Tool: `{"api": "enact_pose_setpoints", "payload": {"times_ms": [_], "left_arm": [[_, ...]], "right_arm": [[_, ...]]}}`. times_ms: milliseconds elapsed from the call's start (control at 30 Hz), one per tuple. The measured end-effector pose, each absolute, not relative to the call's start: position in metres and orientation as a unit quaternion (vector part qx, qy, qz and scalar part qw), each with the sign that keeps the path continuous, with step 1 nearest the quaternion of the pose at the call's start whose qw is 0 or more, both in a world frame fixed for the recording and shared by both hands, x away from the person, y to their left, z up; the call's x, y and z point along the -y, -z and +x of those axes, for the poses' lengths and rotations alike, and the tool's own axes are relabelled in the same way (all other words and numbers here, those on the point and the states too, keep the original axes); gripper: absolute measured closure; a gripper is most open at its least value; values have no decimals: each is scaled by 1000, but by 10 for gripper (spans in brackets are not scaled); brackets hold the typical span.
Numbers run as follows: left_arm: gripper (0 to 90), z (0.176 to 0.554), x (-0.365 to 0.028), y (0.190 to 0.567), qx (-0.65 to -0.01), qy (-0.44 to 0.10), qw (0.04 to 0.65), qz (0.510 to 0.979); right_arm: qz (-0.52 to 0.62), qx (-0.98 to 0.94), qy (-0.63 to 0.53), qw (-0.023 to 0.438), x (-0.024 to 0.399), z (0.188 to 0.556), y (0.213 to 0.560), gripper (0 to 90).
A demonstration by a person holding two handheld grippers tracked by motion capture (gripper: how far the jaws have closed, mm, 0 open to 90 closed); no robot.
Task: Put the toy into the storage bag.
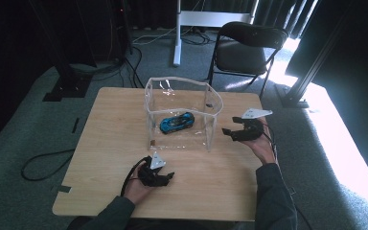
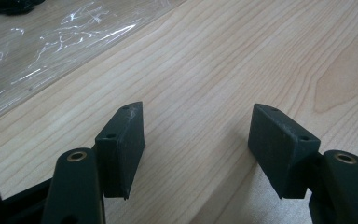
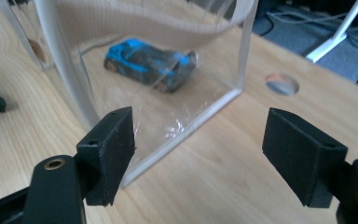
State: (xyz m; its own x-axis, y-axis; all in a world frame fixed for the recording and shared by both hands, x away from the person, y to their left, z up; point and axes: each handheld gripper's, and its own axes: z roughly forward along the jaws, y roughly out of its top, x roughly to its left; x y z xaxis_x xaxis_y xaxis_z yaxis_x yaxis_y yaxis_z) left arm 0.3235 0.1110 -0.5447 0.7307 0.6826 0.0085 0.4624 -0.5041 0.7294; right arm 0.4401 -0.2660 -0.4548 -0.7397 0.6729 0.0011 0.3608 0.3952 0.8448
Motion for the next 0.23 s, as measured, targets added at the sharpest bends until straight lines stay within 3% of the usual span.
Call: {"api": "enact_pose_setpoints", "payload": {"times_ms": [233], "left_arm": [[367,324,-110,545,-337,-150,370,853]], "right_arm": [[358,-820,-410,176,272,434,482,241]]}}
